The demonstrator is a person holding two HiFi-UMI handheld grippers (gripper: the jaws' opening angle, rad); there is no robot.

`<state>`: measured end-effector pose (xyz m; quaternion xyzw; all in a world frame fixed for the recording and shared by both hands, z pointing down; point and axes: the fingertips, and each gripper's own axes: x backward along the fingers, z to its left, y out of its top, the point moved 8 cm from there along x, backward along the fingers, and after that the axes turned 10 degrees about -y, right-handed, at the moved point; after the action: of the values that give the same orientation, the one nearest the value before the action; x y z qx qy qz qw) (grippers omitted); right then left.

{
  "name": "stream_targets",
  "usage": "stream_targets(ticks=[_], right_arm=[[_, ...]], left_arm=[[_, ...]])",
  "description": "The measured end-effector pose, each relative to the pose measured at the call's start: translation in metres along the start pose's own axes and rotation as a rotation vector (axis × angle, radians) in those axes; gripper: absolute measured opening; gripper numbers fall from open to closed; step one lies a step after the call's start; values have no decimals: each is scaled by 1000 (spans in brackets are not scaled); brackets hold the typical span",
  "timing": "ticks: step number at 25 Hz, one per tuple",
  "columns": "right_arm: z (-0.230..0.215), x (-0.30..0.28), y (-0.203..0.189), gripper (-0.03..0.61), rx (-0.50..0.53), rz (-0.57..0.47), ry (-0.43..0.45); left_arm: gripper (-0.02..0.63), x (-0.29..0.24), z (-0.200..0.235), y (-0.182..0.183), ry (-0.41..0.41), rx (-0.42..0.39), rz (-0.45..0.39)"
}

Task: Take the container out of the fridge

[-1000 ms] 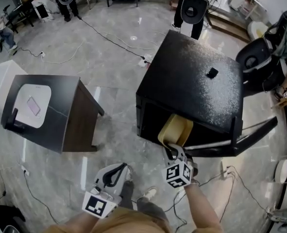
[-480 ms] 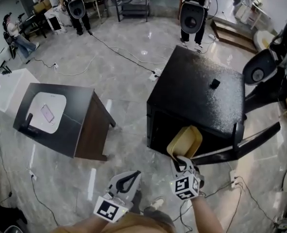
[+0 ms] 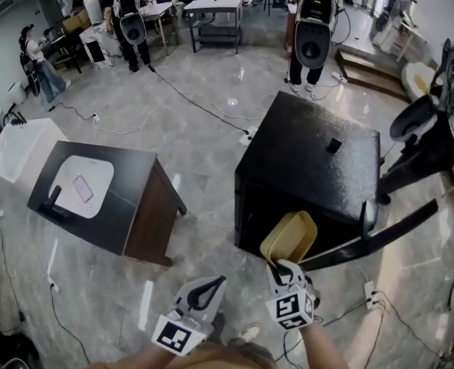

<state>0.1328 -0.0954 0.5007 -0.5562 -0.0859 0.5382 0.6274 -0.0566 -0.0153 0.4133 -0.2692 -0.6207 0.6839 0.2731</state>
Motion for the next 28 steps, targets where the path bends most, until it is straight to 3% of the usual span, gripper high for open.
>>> stream_targets(ticks=[28], right_arm=[[18,78,-3,18,-130,-52,-55]], left_arm=[[2,26,-37,14,-14,-42,-18]])
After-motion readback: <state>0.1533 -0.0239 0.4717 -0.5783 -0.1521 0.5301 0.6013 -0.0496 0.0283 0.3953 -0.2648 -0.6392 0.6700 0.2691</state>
